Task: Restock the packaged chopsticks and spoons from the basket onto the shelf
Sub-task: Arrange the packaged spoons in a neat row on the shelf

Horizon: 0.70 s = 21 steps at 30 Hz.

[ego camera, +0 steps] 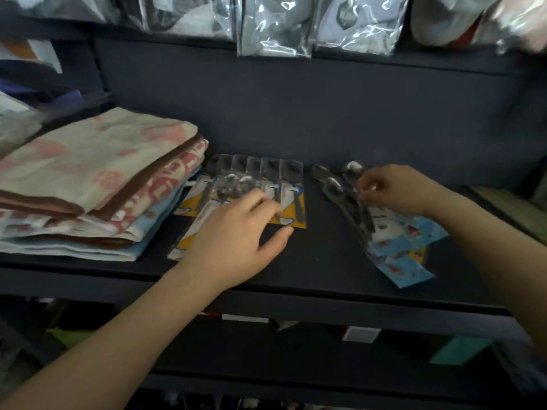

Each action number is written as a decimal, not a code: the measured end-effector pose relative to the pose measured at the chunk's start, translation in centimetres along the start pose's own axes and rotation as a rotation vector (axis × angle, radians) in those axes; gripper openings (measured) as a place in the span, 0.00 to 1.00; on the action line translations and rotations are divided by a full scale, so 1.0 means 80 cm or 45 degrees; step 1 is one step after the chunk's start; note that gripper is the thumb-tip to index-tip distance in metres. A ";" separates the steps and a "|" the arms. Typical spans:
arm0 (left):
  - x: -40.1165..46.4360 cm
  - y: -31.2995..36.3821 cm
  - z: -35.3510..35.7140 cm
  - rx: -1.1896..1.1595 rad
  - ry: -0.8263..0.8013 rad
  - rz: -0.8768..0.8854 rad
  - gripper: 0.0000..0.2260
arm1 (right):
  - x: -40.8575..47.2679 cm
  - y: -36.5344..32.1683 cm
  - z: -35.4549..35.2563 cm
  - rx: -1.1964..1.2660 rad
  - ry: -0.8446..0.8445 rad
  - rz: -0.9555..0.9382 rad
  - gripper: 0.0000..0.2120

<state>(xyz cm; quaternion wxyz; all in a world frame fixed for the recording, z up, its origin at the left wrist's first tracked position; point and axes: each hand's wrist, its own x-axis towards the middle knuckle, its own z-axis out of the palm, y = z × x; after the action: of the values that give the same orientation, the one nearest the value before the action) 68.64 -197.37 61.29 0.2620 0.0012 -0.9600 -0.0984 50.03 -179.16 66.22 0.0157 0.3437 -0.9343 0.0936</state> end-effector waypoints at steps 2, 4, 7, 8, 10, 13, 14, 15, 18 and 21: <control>0.011 0.015 0.014 -0.074 -0.055 -0.003 0.20 | -0.015 0.024 -0.004 -0.057 -0.144 0.076 0.18; 0.021 0.027 0.030 -0.099 -0.086 -0.014 0.22 | -0.027 0.036 0.003 -0.085 -0.298 0.099 0.27; 0.035 0.041 0.045 -0.070 -0.134 -0.040 0.18 | -0.032 0.033 0.027 -0.192 -0.198 0.102 0.41; 0.040 0.047 0.049 -0.063 -0.152 -0.059 0.15 | -0.031 0.031 0.034 -0.255 -0.123 0.105 0.42; 0.050 0.058 0.055 -0.044 -0.182 -0.100 0.13 | -0.026 0.024 0.039 -0.267 -0.076 0.105 0.41; 0.058 0.069 0.062 -0.030 -0.218 -0.142 0.14 | -0.012 0.015 0.034 -0.023 -0.180 0.120 0.28; 0.059 0.070 0.064 -0.035 -0.222 -0.158 0.14 | -0.007 0.013 0.033 0.021 -0.206 0.116 0.21; 0.060 0.071 0.066 -0.052 -0.217 -0.177 0.14 | -0.002 0.013 0.032 0.041 -0.220 0.105 0.17; 0.065 0.072 0.067 -0.133 -0.195 -0.247 0.13 | 0.009 0.022 0.031 0.225 -0.240 0.101 0.13; 0.069 0.073 0.065 -0.222 -0.195 -0.329 0.11 | 0.010 0.037 0.023 0.568 -0.153 0.147 0.08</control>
<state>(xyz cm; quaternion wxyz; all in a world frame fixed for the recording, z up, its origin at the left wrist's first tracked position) 61.56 -190.99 60.78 0.1725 0.0944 -0.9569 -0.2139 47.54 -177.78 64.00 -0.1216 0.2896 -0.9079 0.2776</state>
